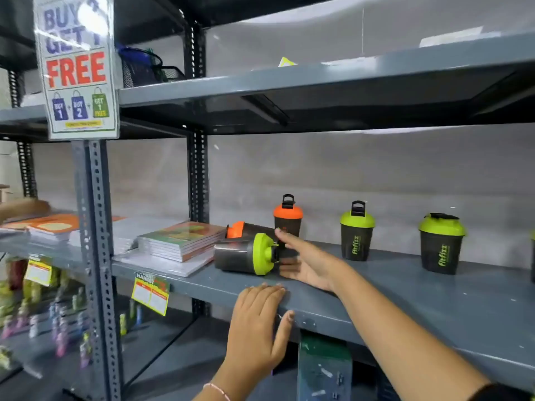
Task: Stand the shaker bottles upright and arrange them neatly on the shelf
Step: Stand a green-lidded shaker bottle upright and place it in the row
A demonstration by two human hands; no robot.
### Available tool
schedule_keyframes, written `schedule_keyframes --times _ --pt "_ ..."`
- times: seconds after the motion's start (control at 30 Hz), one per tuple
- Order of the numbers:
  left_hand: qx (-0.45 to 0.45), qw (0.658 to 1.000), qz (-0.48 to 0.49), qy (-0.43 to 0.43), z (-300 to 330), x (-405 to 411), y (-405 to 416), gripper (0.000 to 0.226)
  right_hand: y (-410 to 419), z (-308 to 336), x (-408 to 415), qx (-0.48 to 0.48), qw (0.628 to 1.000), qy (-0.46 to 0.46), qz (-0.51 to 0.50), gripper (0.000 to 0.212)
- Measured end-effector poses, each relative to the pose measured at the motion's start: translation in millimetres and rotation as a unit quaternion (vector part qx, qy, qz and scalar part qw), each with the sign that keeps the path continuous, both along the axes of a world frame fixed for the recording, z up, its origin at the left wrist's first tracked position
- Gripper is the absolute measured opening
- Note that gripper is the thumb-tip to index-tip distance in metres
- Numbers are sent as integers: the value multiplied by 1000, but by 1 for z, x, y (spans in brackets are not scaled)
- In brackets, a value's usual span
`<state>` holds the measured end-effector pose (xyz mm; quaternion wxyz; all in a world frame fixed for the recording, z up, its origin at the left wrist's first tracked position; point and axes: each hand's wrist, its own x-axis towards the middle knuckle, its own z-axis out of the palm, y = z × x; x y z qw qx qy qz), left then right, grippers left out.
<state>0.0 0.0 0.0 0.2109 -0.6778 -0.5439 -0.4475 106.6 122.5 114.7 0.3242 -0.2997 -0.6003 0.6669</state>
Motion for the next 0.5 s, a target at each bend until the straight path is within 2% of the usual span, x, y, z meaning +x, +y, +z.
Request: schedule_keyframes --times 0.03,0.13,0.17,0.37,0.5 --pt "11 1000 1 2 -1 -1 1 43 3 -1 -8 29 999 -28 10 56" --pt "15 1000 3 -1 -5 -2 5 43 7 0 -27 90 992 -89 21 100" --pt "21 1000 6 3 -7 -4 7 43 13 -3 -34 98 990 -95 15 106" --pt "39 999 14 27 -2 -6 8 43 15 -9 -40 167 978 -103 -76 90" --pt "43 998 14 32 2 -5 2 43 7 6 -25 157 979 -40 -124 77"
